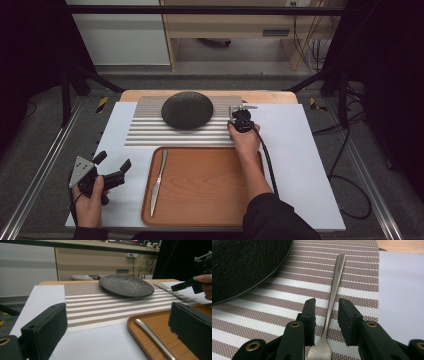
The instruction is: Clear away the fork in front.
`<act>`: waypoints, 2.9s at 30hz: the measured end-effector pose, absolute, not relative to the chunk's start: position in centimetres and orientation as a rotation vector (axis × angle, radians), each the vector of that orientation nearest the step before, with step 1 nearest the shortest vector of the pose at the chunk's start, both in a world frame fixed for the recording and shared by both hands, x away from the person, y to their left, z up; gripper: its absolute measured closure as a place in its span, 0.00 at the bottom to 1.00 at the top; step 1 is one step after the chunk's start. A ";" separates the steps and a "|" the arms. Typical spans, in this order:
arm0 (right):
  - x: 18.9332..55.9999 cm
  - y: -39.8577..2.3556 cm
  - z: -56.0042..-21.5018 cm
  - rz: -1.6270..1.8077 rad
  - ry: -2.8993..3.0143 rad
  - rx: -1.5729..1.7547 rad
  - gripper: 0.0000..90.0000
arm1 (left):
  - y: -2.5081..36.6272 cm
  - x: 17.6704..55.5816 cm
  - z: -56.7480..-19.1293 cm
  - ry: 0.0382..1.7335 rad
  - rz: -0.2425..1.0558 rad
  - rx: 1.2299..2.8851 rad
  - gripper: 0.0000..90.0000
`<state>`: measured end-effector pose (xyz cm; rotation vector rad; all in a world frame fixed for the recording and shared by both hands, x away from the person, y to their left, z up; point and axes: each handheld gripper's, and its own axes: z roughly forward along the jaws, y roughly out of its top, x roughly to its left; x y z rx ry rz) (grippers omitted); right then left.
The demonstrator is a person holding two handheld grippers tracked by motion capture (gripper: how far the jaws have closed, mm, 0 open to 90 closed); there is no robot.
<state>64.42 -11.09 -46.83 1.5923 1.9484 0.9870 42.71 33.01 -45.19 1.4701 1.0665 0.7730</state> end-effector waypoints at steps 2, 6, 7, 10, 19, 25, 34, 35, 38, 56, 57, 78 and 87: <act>64.4 -11.0 -46.9 0.979 1.946 1.593 0.76 | 33.0 42.7 -45.2 1.066 0.773 1.470 0.03; 64.5 -11.0 -47.0 0.976 1.943 1.597 0.77 | 33.0 42.7 -45.2 1.065 0.773 1.468 0.03; 64.5 -11.0 -47.1 0.974 1.943 1.598 0.77 | 33.0 42.7 -45.2 1.065 0.773 1.467 0.03; 64.6 -10.8 -47.2 0.967 1.939 1.603 0.78 | 33.0 42.7 -45.2 1.066 0.774 1.467 0.03; 64.7 -10.7 -47.5 0.949 1.927 1.623 0.79 | 33.0 42.7 -45.1 1.065 0.775 1.465 0.03; 64.7 -10.6 -47.6 0.943 1.927 1.623 0.79 | 33.0 42.7 -45.1 1.065 0.776 1.463 0.03; 64.7 -10.4 -47.9 0.934 1.923 1.617 0.81 | 33.0 42.7 -45.1 1.066 0.775 1.465 0.03; 64.7 -10.3 -47.9 0.931 1.920 1.618 0.81 | 33.0 42.7 -45.1 1.066 0.776 1.465 0.03; 64.7 -10.2 -47.9 0.930 1.916 1.620 0.81 | 33.0 42.6 -45.1 1.067 0.776 1.464 0.03; 65.0 -10.2 -48.1 0.925 1.874 1.628 0.90 | 33.0 42.6 -45.1 1.068 0.776 1.468 0.03; 65.0 -10.2 -48.1 0.927 1.873 1.629 0.91 | 33.0 42.6 -45.1 1.068 0.775 1.468 0.03; 64.5 -10.4 -47.4 0.936 1.914 1.592 0.94 | 33.1 42.7 -45.1 1.072 0.774 1.465 0.03; 63.4 -10.0 -46.4 0.956 1.939 1.533 0.94 | 33.0 42.7 -45.1 1.070 0.773 1.470 0.03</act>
